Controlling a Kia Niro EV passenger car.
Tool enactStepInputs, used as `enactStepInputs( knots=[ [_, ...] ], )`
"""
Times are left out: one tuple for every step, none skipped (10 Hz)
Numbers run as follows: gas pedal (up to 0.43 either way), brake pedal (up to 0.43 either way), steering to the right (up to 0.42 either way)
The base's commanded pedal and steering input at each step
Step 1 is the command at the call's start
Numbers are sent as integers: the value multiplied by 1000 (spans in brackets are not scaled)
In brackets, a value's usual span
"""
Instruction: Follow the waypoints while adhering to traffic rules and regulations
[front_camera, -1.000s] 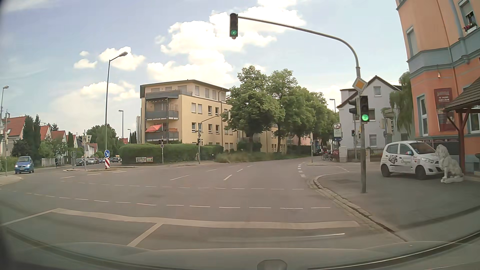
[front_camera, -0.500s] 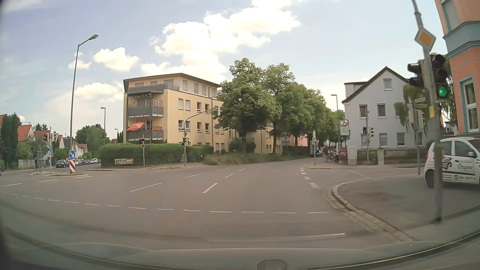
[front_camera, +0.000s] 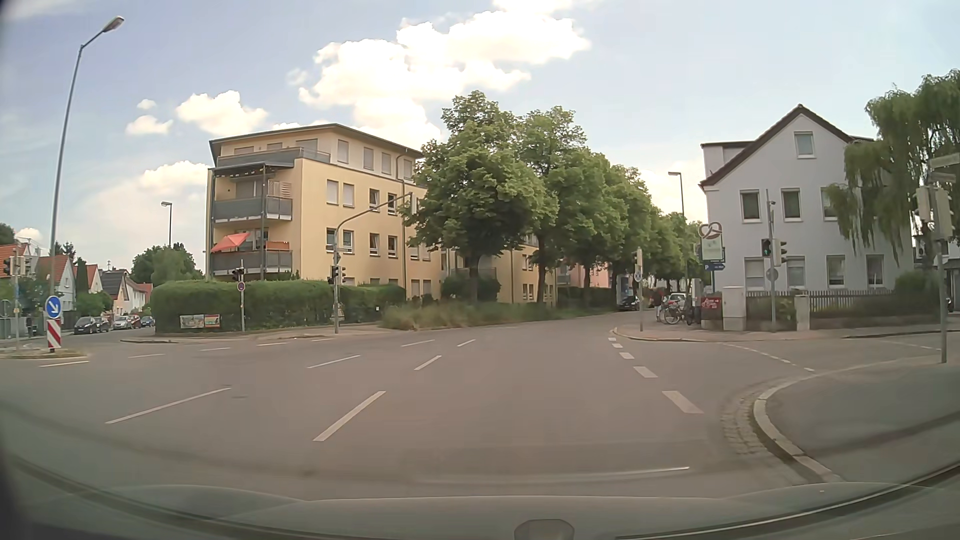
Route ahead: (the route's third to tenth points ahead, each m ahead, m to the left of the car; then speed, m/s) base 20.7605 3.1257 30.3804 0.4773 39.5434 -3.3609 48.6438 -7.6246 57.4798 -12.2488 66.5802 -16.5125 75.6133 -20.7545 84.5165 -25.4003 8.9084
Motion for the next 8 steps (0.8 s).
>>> enactStepInputs(
  knots=[
    [20, 0, 19],
    [20, 0, 21],
    [28, 0, 24],
    [39, 0, 27],
    [59, 0, 28],
    [67, 0, 30],
    [79, 0, 34],
    [87, 0, 37]
  ],
)
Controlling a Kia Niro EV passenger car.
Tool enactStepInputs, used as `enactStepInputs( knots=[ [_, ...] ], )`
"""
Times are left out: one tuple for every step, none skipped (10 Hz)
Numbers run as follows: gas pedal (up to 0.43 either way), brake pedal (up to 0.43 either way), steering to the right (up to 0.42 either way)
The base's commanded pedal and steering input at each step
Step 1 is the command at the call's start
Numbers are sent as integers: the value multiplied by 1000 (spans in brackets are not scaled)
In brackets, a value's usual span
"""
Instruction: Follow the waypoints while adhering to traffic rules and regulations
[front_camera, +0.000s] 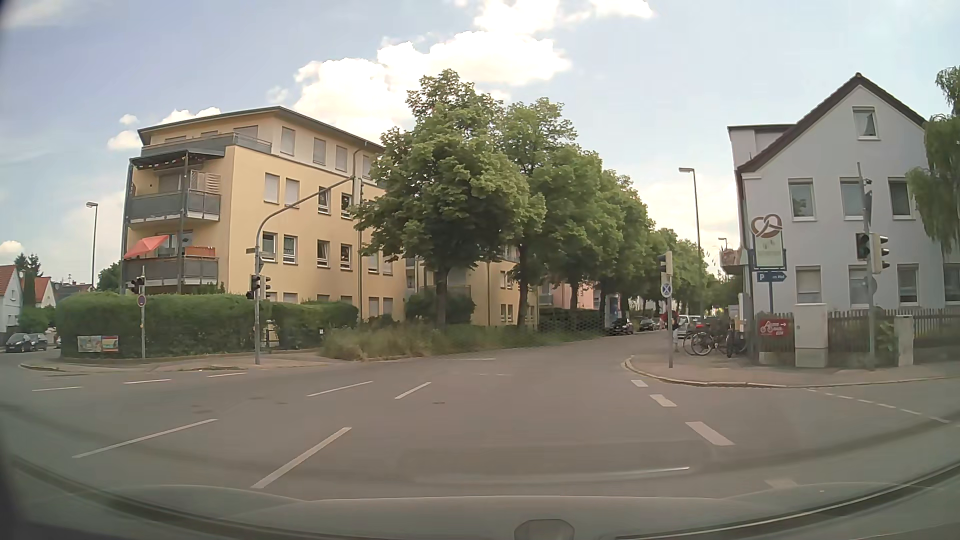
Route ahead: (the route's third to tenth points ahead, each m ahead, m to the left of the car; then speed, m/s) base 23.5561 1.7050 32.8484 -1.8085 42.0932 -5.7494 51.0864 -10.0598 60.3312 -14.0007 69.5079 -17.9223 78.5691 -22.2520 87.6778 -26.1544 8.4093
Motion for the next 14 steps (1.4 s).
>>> enactStepInputs(
  knots=[
    [87, 0, 36],
    [87, 0, 36],
    [87, 0, 35],
    [79, 0, 35],
    [79, 0, 35],
    [39, 0, 35],
    [20, 0, 37],
    [0, 0, 40],
    [0, 0, 44],
    [0, 0, 46],
    [0, 0, 46],
    [0, 0, 46],
    [0, 0, 46],
    [0, 0, 47]
  ],
)
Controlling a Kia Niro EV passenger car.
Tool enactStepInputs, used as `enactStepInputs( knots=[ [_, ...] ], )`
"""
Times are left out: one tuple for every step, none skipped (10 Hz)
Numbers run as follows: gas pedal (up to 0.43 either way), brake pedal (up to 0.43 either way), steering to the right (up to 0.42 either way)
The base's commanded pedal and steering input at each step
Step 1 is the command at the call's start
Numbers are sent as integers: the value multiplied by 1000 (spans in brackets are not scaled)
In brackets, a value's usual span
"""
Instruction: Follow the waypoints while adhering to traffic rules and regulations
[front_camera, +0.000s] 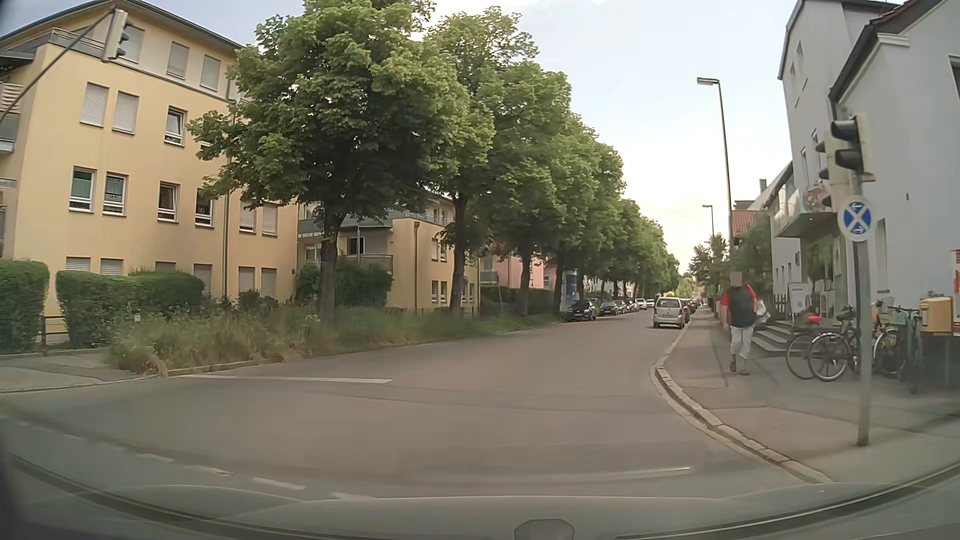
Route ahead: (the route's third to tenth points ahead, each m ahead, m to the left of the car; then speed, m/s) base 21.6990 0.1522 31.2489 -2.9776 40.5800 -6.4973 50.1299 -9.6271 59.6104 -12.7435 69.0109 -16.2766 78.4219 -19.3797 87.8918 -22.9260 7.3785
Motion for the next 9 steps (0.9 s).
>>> enactStepInputs(
  knots=[
    [0, 0, 51],
    [0, 0, 56],
    [0, 0, 61],
    [0, 0, 63],
    [0, 0, 64],
    [0, 0, 65],
    [0, 0, 66],
    [0, 0, 67],
    [0, 0, 72]
  ],
)
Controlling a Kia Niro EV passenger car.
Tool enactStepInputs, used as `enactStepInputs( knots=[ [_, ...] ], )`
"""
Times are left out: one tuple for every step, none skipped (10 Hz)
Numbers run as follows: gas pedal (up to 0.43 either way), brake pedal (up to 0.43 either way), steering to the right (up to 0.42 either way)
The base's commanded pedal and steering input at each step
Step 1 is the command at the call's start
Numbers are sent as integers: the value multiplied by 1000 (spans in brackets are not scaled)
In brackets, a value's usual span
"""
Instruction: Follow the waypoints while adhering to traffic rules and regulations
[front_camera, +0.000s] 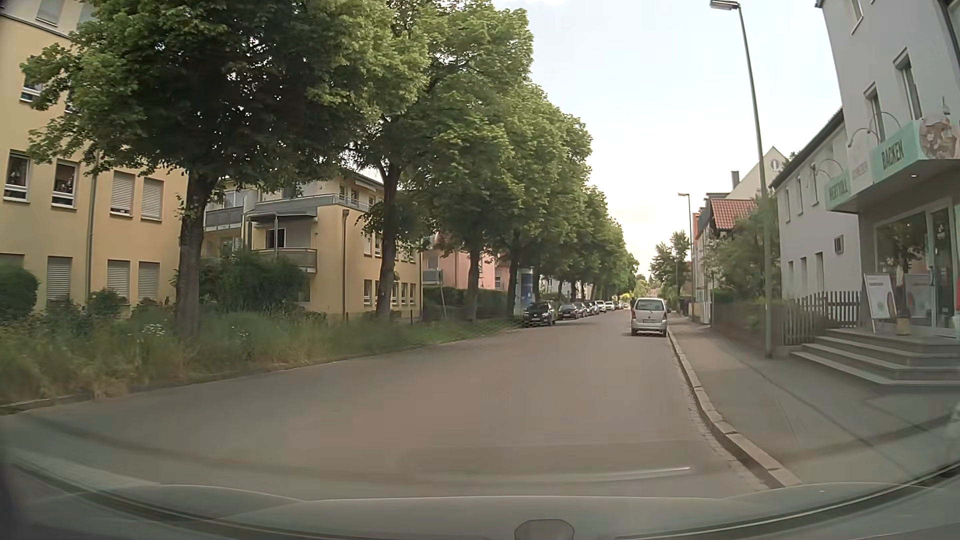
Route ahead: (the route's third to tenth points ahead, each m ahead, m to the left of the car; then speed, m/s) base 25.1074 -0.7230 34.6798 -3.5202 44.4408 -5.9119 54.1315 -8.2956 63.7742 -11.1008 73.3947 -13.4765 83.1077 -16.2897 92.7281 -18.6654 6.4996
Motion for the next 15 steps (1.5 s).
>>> enactStepInputs(
  knots=[
    [0, 0, 74],
    [0, 0, 75],
    [0, 0, 74],
    [0, 0, 73],
    [0, 0, 72],
    [0, 0, 71],
    [0, 0, 68],
    [0, 0, 64],
    [0, 0, 60],
    [0, 0, 58],
    [87, 0, 54],
    [157, 0, 47],
    [228, 0, 40],
    [228, 0, 33],
    [248, 0, 24]
  ],
)
